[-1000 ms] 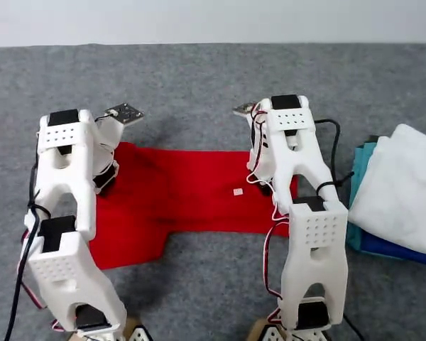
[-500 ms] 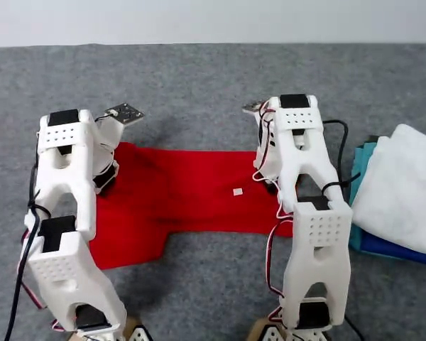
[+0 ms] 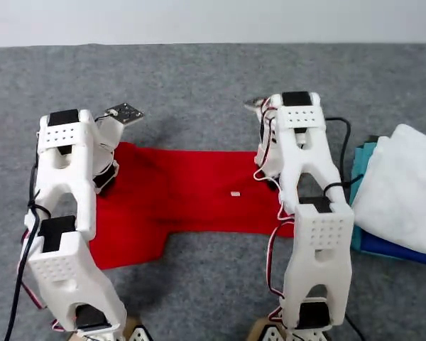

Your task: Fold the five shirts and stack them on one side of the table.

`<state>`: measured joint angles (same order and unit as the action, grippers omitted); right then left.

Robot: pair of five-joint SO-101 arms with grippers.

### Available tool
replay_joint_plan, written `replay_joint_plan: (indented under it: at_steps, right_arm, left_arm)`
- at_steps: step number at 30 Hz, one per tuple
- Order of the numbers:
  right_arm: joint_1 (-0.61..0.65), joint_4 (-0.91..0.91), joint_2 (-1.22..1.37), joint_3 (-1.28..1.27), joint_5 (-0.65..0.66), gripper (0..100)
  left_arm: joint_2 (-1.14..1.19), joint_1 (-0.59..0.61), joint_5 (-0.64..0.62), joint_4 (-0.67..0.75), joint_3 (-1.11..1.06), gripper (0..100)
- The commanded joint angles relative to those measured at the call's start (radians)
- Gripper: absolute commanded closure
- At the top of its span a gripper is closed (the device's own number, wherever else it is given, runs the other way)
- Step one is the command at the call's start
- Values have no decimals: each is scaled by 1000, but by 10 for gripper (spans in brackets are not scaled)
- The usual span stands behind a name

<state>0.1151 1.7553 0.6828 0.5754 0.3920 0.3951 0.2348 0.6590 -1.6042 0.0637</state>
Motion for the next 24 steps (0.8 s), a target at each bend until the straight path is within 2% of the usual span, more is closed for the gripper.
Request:
replay_joint_plan:
  at_steps: [1, 9, 17, 24]
  right_arm:
    - [-10, 42, -157, -52, 14, 991]
    - [-13, 39, -395, -397, 34, 991]
    - [-18, 10, -412, -569, 34, 983]
    - [-27, 42, -426, -620, 35, 785]
  left_arm:
    - [-68, 6, 0, 3, 36, 995]
    - [-68, 18, 0, -81, 188, 995]
    - [-68, 18, 0, -147, 315, 995]
    - [-68, 25, 0, -147, 320, 995]
